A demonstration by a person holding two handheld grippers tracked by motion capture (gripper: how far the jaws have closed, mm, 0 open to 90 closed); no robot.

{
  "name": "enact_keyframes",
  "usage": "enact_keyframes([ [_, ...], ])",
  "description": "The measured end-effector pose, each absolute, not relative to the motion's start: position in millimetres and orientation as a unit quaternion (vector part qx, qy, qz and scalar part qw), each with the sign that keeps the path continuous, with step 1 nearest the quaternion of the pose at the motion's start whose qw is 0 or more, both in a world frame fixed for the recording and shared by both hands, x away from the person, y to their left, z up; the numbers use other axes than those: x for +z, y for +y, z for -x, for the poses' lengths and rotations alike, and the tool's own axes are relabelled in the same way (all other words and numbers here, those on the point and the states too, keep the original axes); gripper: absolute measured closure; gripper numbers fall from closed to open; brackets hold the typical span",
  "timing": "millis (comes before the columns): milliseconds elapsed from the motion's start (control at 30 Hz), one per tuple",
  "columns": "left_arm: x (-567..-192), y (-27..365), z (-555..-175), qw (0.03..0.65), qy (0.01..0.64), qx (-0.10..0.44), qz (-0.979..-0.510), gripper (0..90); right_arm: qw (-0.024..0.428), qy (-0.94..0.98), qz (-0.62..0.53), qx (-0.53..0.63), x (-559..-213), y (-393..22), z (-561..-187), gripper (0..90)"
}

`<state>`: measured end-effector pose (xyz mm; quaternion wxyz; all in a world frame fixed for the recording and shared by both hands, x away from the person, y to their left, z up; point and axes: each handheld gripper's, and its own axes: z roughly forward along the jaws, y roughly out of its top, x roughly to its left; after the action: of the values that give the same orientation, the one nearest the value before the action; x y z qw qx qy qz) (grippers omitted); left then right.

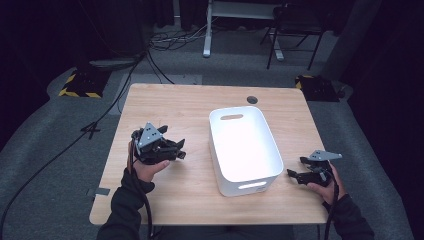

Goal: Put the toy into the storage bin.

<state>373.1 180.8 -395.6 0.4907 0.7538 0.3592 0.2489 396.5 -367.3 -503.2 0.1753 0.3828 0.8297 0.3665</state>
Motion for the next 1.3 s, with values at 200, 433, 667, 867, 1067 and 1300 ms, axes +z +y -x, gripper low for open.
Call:
enact_keyframes([
  [200,-385.2,180.8,-375.4,0.497,0.355,0.250,-0.752,24.2,0.175,0.830,-0.382,0.366,-503.2,-367.3,-396.5,16.7],
  [433,-365.1,177.9,-378.4,0.506,0.346,0.250,-0.750,24.2,0.175,0.830,-0.383,0.367,-503.2,-367.3,-396.5,16.7],
  [667,-346.5,173.9,-381.9,0.512,0.334,0.258,-0.748,24.2,0.175,0.830,-0.383,0.367,-503.2,-367.3,-396.5,16.7],
  [867,-333.3,169.4,-384.4,0.518,0.326,0.259,-0.747,24.2,0.175,0.830,-0.383,0.367,-503.2,-367.3,-396.4,16.7],
  [1067,-320.7,162.6,-386.4,0.527,0.315,0.261,-0.745,24.2,0.176,0.830,-0.382,0.367,-503.3,-367.4,-396.6,16.7],
  [1300,-303.5,153.2,-386.9,0.527,0.293,0.271,-0.751,24.2,0.176,0.830,-0.381,0.367,-503.3,-367.5,-396.6,16.7],
])
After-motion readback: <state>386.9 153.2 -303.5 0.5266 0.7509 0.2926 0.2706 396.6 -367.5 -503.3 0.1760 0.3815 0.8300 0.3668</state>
